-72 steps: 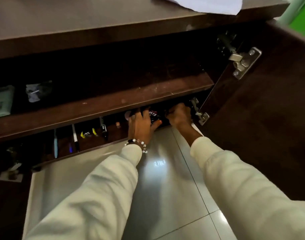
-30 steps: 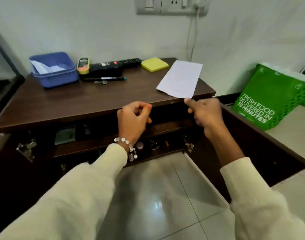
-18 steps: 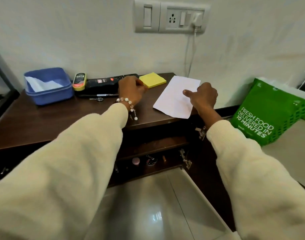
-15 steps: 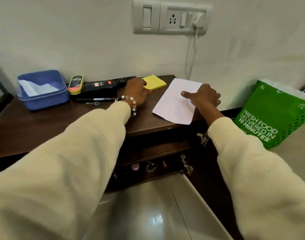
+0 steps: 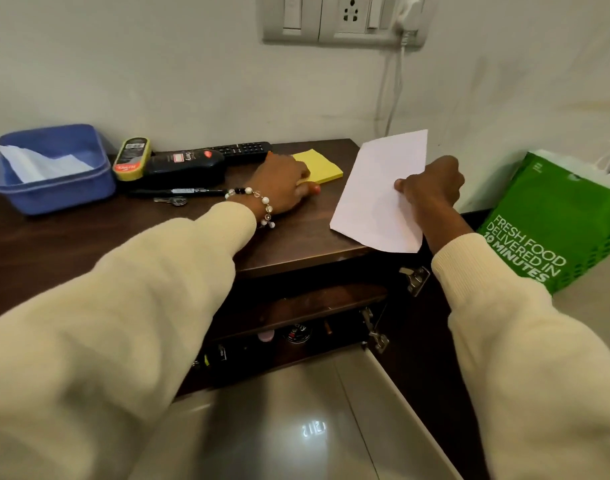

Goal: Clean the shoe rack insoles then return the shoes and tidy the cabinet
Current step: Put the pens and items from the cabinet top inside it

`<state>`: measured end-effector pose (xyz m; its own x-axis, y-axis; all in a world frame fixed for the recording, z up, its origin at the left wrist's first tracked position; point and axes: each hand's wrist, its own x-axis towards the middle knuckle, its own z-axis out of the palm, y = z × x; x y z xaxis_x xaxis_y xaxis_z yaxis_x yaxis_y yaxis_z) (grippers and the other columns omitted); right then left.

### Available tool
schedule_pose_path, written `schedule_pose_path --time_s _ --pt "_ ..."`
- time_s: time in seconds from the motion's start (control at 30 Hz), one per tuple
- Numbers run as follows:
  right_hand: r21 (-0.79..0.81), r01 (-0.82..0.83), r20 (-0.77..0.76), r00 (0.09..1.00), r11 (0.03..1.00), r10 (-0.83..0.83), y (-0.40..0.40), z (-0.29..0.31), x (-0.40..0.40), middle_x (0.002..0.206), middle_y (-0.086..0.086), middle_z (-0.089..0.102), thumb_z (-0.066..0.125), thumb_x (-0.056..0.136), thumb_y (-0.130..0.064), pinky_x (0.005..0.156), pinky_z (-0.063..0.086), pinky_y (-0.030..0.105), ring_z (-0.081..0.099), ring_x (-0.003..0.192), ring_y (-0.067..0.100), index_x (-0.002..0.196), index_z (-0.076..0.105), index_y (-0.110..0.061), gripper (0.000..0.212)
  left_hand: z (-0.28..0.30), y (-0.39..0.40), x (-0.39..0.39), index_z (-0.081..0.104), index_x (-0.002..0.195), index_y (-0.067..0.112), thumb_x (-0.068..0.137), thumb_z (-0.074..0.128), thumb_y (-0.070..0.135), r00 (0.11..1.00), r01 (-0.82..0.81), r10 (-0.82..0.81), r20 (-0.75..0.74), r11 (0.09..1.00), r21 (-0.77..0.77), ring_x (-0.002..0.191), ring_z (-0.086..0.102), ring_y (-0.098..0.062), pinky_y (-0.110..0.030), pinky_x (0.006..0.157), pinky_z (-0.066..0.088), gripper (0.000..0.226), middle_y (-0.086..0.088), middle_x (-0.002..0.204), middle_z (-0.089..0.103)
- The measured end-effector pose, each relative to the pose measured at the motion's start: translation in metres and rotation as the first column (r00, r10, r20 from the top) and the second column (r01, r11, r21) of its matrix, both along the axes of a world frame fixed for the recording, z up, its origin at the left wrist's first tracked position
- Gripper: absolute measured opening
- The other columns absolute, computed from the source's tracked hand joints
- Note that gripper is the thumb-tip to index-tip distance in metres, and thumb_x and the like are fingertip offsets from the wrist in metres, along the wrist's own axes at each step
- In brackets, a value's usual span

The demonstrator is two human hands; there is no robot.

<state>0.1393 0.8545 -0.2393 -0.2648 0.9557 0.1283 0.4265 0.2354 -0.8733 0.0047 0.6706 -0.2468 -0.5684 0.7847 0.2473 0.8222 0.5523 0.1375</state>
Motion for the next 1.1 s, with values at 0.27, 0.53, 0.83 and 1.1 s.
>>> schedule_pose_path --time_s 0.27,0.53,0.83,1.1 --pt "-0.121 -0.023 -0.158 0.987 0.992 0.004 -0.009 0.007 0.021 0.097 0.003 0.056 0.070 0.076 -0.004 0.070 0.045 0.026 0.056 0.081 0.022 0.093 0.055 -0.009 0.024 0.008 -0.020 0.013 0.054 0.112 0.019 0.075 0.073 0.052 0.950 -0.132 0.122 0.287 0.991 0.017 0.113 0.051 -0.029 -0.036 0.093 0.041 0.053 -0.015 0.129 0.045" --pt "-0.236 -0.166 -0.365 0.928 0.957 0.071 -0.027 0.016 0.055 0.088 0.001 0.065 0.071 0.078 0.000 0.073 0.051 0.027 0.060 0.074 0.013 0.075 0.058 -0.014 0.019 0.012 -0.042 0.045 0.043 0.126 0.017 0.061 0.082 0.053 0.915 -0.271 0.160 0.370 0.924 0.270 0.118 0.045 -0.030 -0.032 0.089 0.038 0.084 -0.014 0.128 0.045" --pt "-0.416 -0.362 -0.536 0.839 0.834 0.097 -0.057 0.000 0.145 0.102 0.007 0.071 0.070 0.080 0.000 0.082 0.056 0.040 0.069 0.087 0.020 0.111 0.065 -0.007 0.032 0.013 -0.120 0.139 0.056 0.132 0.021 0.060 0.072 0.056 0.901 -0.272 0.027 0.433 0.812 0.517 0.119 0.050 -0.020 -0.031 0.100 0.041 0.081 -0.005 0.128 0.056" --pt "-0.496 -0.511 -0.460 0.840 0.702 0.287 -0.108 -0.060 0.223 0.094 0.005 0.075 0.073 0.078 -0.009 0.063 0.057 0.035 0.072 0.081 0.022 0.097 0.071 -0.016 0.020 -0.051 -0.185 0.208 0.051 0.138 0.017 0.064 0.086 0.037 0.926 -0.159 -0.027 0.376 0.876 0.455 0.127 0.039 -0.019 -0.021 0.103 0.027 0.084 -0.003 0.138 0.049"
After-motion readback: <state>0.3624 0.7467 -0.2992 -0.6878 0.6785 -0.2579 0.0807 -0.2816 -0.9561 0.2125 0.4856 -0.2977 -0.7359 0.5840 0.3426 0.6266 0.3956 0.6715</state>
